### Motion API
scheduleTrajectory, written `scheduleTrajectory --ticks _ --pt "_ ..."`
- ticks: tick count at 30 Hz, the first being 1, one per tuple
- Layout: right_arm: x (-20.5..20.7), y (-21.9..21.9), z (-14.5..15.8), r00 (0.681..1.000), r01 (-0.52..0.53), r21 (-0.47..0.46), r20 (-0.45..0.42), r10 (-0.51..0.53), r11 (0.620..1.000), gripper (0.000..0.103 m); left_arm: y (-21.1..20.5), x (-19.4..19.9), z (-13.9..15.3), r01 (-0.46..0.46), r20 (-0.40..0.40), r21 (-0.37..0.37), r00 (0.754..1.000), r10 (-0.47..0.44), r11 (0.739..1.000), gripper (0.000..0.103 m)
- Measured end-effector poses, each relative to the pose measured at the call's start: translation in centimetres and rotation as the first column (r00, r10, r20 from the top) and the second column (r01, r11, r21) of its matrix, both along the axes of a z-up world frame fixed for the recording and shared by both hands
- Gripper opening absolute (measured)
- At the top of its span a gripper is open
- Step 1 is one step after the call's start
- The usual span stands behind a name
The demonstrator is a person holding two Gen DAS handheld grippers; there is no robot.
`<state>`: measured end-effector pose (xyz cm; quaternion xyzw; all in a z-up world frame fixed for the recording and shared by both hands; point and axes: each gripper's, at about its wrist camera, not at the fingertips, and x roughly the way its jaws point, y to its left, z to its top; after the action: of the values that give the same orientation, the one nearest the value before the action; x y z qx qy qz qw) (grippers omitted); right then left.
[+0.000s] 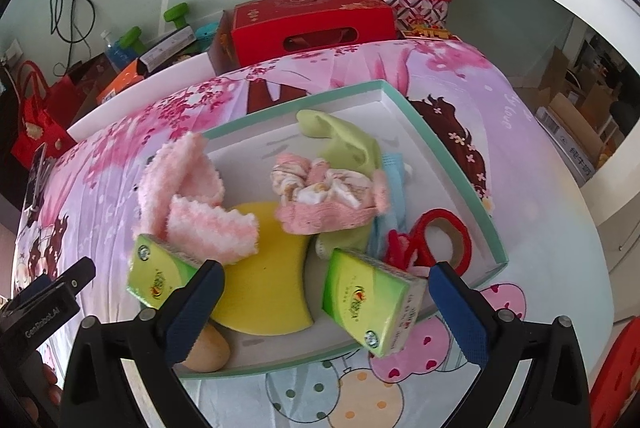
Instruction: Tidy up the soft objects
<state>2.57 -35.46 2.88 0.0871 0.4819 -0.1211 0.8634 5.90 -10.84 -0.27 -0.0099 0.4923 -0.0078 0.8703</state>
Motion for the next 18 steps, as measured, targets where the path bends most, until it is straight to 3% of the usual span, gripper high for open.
scheduleTrajectory --ticks 10,18 --pt "-0.3 2.4 0.6 0.999 -0.054 -0.025 0.002 0.054 0.998 0.103 0.7 -1.4 0.9 -0.037 0.029 0.095 0.999 0.035 0.995 0.097" --pt "-1.2 4.3 0.4 0.996 -0.092 -0.036 -0.006 0.092 0.995 0.103 2.3 -2.9 0.7 -0.065 0.015 0.107 0.998 0.064 0.992 0.097"
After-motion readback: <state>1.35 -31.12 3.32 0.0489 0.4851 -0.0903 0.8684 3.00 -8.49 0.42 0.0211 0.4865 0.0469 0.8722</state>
